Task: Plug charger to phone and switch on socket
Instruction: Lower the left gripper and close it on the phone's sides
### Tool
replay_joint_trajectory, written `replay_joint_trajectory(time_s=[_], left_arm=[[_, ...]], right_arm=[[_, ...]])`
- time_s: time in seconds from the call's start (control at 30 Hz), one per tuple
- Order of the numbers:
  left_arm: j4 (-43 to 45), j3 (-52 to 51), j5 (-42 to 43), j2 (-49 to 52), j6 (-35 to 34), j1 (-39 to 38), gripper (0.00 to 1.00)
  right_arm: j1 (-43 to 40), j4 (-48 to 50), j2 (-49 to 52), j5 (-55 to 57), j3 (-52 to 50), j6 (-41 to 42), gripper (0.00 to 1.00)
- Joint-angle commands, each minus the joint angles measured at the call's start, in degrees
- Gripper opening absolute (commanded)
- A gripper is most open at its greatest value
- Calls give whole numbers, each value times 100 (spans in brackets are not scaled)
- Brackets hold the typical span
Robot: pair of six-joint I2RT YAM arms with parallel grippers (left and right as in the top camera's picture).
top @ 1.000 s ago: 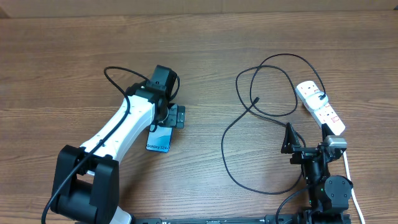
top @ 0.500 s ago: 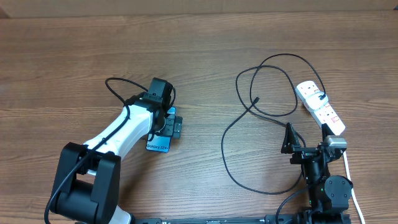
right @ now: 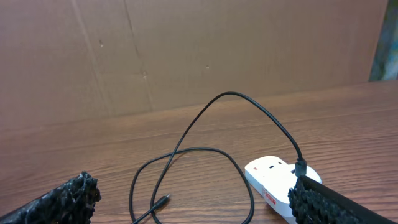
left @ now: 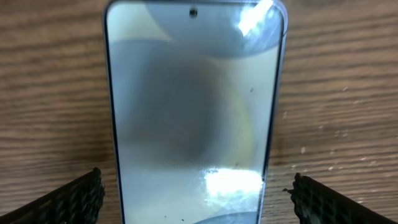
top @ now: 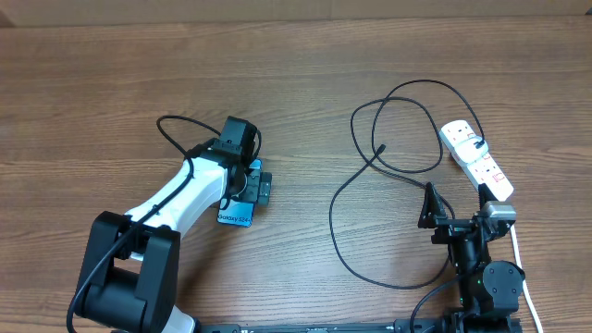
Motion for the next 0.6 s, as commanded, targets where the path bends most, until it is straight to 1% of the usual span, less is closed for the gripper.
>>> replay_joint_trajectory(time_s=[0.0,0.23,0.57], left_arm=[[205,-323,-7,59,109,31,100],[581,-586,243,59,98,31,100],[741,-586,225,59,109,31,100]], right_arm=[[-15,31,-46,33,-61,-20,100],[-15,33,-46,33,-61,-20,100],[-15,31,-46,33,-61,-20,100]])
